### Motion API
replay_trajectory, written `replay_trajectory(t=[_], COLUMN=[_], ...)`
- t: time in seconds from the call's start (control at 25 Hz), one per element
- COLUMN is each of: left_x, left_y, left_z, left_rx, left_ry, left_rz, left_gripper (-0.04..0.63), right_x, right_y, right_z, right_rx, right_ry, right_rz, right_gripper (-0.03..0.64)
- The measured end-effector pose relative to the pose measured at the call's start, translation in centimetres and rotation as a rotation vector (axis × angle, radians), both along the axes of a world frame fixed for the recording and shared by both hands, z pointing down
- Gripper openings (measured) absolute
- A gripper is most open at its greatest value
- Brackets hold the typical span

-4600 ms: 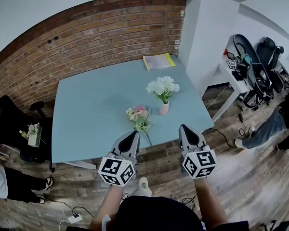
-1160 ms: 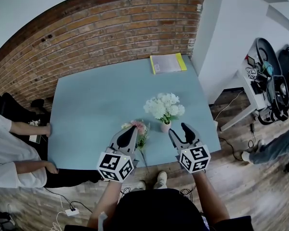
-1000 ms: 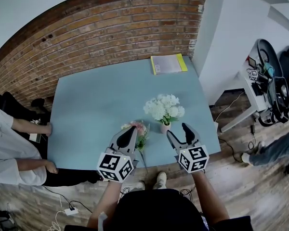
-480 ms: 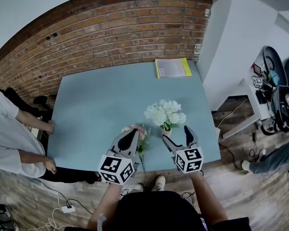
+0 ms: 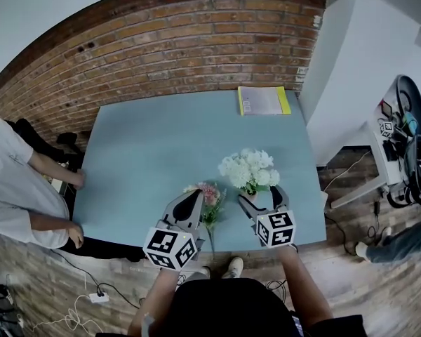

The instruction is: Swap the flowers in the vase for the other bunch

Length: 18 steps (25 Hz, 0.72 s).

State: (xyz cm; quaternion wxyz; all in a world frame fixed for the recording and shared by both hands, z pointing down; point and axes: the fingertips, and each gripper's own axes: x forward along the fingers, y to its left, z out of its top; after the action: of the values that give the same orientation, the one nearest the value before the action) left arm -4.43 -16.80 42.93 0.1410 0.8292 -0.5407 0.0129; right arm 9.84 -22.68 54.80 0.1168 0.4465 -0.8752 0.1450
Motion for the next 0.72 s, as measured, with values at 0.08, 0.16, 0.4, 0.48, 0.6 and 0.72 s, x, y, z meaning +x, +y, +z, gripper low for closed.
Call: replay_trajectory(t=[0.08, 0.16, 0.4, 0.48, 0.6, 0.72], left_x=[-0.3, -0.5, -0.7, -0.8, -1.2, -1.9], left_y=[-0.1, -0.1, -0.4, -0.4, -0.5, -0.5], left_z=[0.1, 0.3, 1.2, 1.2, 1.1, 0.9], left_rx=[-0.002, -0.007, -0.023, -0.023, -0.022, -0.016], left_ry=[-0.003, -0.003, -0.001, -0.001, 0.017, 0.029], left_rz=[-0.012, -0.023, -0.035, -0.040, -0.055, -0.070], left_gripper=[0.006, 0.006, 0.006, 0.006, 0.006, 0.006], right_x=[-0.4, -0.6, -1.0, -1.1, -1.3, -1.7], right_y=[-0.4, -0.7, -1.7, -1.9, -2.2, -2.7], right_z=[0.1, 0.1, 0.7, 0.9, 0.8, 0.7], right_rx=[0.001, 0.005, -0.001, -0.003, -0.002, 0.001], right_ry=[0.007, 0.010, 0.009, 0.011, 0.005, -0.002], right_rz=[-0.016, -0.026, -0.046, -0.050, -0.053, -0.056], right_gripper=[0.440, 0.440, 0.440, 0.440, 0.440, 0.440])
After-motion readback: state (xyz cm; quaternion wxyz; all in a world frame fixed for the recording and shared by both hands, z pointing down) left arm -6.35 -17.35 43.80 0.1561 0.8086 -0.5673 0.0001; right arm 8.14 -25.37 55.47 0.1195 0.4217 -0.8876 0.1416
